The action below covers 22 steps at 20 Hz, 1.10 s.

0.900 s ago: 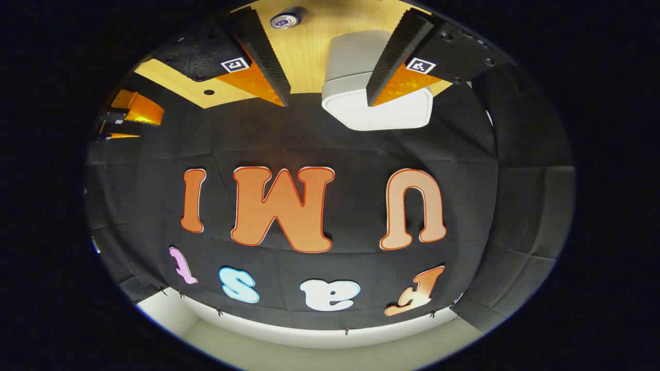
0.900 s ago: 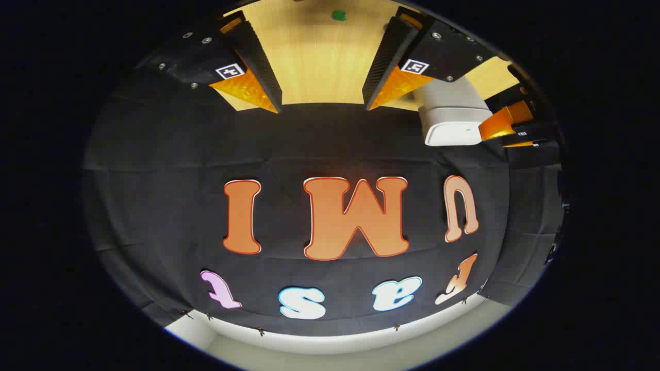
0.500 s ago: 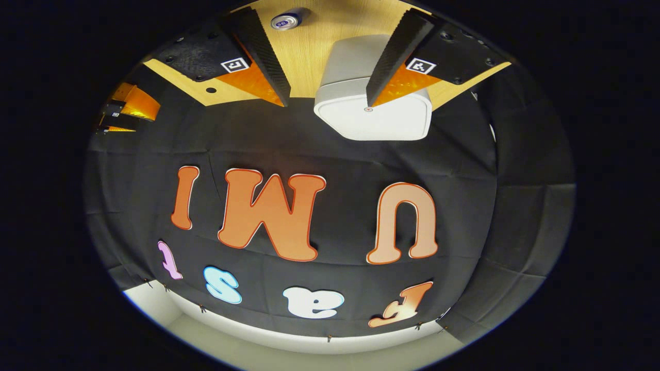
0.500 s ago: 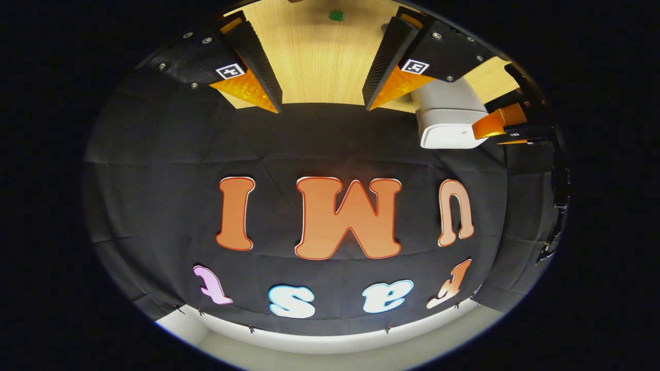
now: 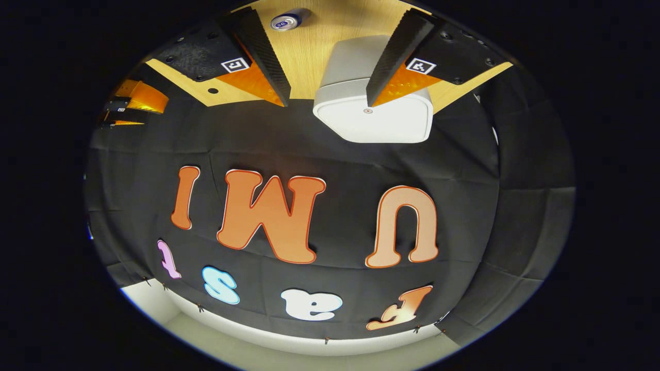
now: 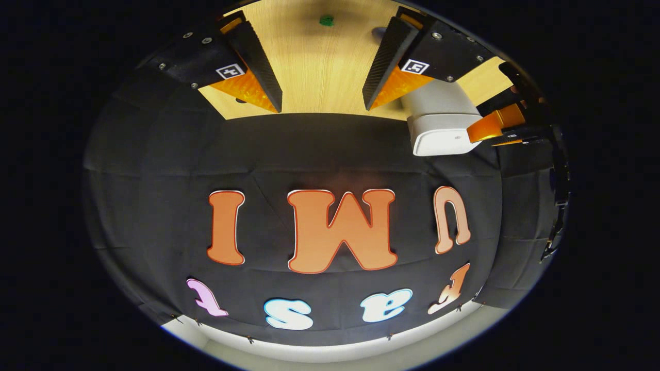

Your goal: Press the lid of the desktop garbage bin to open it, pick up the crumpled paper on the desktop and throw it into the bin, then pick up the pop can on the desktop and drop it into the bin, and finally close the garbage bin lid.

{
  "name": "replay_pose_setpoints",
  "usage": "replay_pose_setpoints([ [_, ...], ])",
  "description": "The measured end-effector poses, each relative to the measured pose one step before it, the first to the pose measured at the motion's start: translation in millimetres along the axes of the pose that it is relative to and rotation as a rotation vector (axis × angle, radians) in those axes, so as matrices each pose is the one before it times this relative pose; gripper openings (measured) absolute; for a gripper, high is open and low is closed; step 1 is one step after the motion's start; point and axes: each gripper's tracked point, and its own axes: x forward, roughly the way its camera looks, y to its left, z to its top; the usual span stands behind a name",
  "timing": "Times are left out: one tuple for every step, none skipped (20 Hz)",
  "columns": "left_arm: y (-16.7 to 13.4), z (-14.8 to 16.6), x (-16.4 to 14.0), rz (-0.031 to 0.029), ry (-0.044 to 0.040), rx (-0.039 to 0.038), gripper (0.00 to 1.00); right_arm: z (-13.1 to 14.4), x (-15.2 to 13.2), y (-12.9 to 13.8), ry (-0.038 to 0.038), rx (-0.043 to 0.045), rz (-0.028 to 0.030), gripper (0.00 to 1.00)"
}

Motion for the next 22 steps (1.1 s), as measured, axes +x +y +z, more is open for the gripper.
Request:
replay_pose_setpoints([
  [-0.13,1.44,0.34,-0.00142,-0.00342,0.00802,0.94,0.54,0.33,0.24,-0.00193,0.00189,0.00167,0.94],
  [-0.45,1.45,-0.3,-0.00068,-0.00392,0.0074,0.94,1.66,0.39,1.49,-0.00258,0.00275,0.00322,0.94],
  [-0.08,1.04,0.35,0.00032,-0.00224,0.00448,0.94,-0.4,0.06,0.13,-0.00169,-0.0004,0.0002,0.94],
  [0.14,1.0,0.32,0.00037,-0.00005,0.00179,0.94,0.74,0.09,-0.88,-0.00064,-0.0029,-0.00329,0.94],
  [0.13,0.18,-0.02,-0.0009,-0.00058,-0.00068,0.94,0.89,-0.71,-0.87,-0.00104,-0.00259,-0.00268,0.94],
  [1.14,-0.19,-0.48,0.00561,0.00183,0.00027,0.94,0.34,-0.42,-2.25,-0.00342,-0.00078,-0.0078,0.94],
  [2.2,-1.1,0.85,0.00977,0.00103,0.00145,0.94,2.42,-0.02,-0.57,-0.00528,0.0009,-0.00219,0.94],
  [0.14,1.2,-0.73,-0.00241,0.00225,0.00056,0.94,0.75,-0.55,-0.72,-0.00244,0.00279,-0.00352,0.94],
  [-1.2,-2.08,0.09,-0.00261,0.00196,-0.00159,0.94,0.24,0.44,-1.96,-0.00214,0.00276,-0.00267,0.94],
  [-0.22,0.52,0.5,0.00106,-0.00001,0.00057,0.94,0.86,-0.58,-1.22,-0.00242,0.00062,-0.00275,0.94],
  [0.96,0.98,-0.46,0.00248,-0.00094,0.00266,0.94,0.98,-0.25,-0.91,-0.00029,-0.0004,-0.00434,0.94],
  [1.19,1.61,0.06,0.00342,-0.00198,0.00218,0.94,0.55,-0.87,-1.0,-0.00045,0.00051,-0.00143,0.94],
  [0.53,-0.13,-0.17,0.00515,-0.00368,0.0,0.94,0.53,0.16,1.17,-0.00231,0.00499,0.00551,0.94],
  [1.28,0.87,0.11,0.00002,0.00074,-0.00051,0.94,1.45,-0.98,0.58,-0.00773,0.00959,0.00626,0.94],
  [-0.94,-1.8,-0.91,-0.00174,0.00206,-0.00135,0.94,2.03,0.22,-0.31,-0.00402,0.00396,-0.00093,0.94],
  [-0.72,1.35,-0.39,-0.00551,-0.00047,-0.00569,0.94,0.86,-0.41,-1.57,-0.00429,-0.00096,-0.00442,0.94],
  [-2.61,0.29,-0.77,-0.01289,-0.00195,-0.00978,0.94,0.82,0.04,-0.69,-0.00184,-0.00297,-0.00073,0.94],
  [-3.61,2.13,-0.18,-0.01556,-0.00232,-0.01151,0.94,0.74,-0.38,-0.65,-0.00064,-0.00145,-0.00062,0.94],
  [-1.07,0.94,-0.53,-0.00243,-0.00526,-0.00967,0.94,0.27,-0.19,-0.5,0.00034,-0.00045,-0.00011,0.94],
  [0.65,2.67,-0.03,0.00138,-0.00282,-0.00308,0.94,0.84,-0.7,-0.78,0.0005,-0.00136,-0.00077,0.94],
  [1.17,1.54,-1.39,0.0019,-0.00425,0.00252,0.94,0.68,-0.2,-0.57,-0.00105,-0.0012,-0.00248,0.94],
  [0.29,0.59,-0.13,0.00061,0.00022,0.00708,0.94,0.82,-0.41,-0.09,-0.00229,-0.00071,-0.0007,0.94],
])
